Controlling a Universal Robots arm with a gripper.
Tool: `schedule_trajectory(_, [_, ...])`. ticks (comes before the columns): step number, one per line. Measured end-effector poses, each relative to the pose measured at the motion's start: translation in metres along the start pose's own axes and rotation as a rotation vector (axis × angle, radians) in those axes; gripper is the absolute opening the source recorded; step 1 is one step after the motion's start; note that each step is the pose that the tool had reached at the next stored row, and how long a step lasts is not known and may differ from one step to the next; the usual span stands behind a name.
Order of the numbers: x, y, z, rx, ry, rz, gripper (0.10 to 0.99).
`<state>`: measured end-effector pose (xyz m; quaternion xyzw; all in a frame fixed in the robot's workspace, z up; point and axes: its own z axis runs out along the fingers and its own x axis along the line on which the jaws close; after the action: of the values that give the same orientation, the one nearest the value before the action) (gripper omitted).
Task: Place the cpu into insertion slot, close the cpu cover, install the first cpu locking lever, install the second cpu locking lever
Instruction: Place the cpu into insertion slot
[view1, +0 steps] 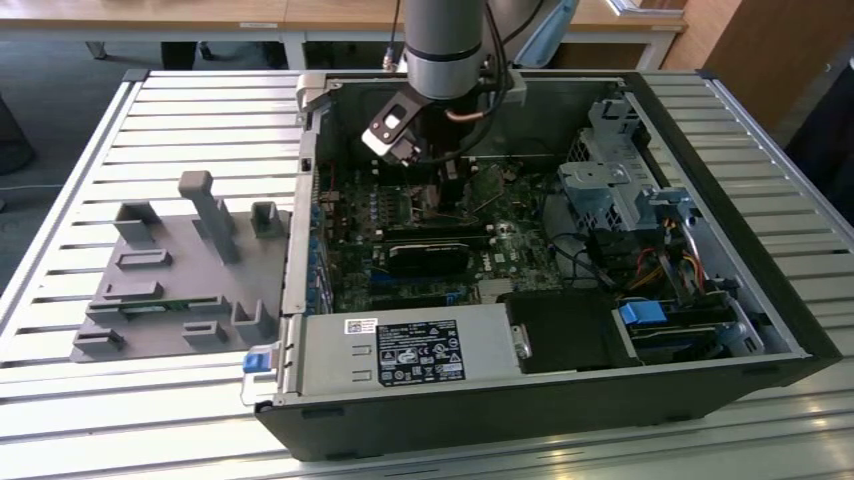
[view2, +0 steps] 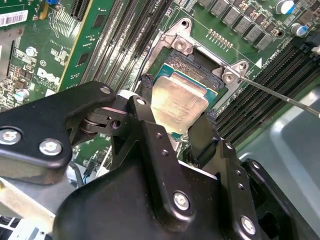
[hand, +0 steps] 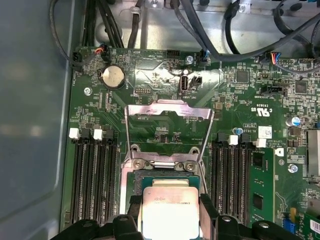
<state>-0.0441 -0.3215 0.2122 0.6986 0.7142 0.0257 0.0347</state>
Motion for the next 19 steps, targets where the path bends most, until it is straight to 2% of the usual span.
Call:
schedule_trajectory(9, [0.0018,-0.0013,0.0073,0.000,-0.0090,0.004,0.537])
schedule_trajectory(19, [0.0039,-0.0026,0.0124,0.000,-0.0107,0.005,0.537])
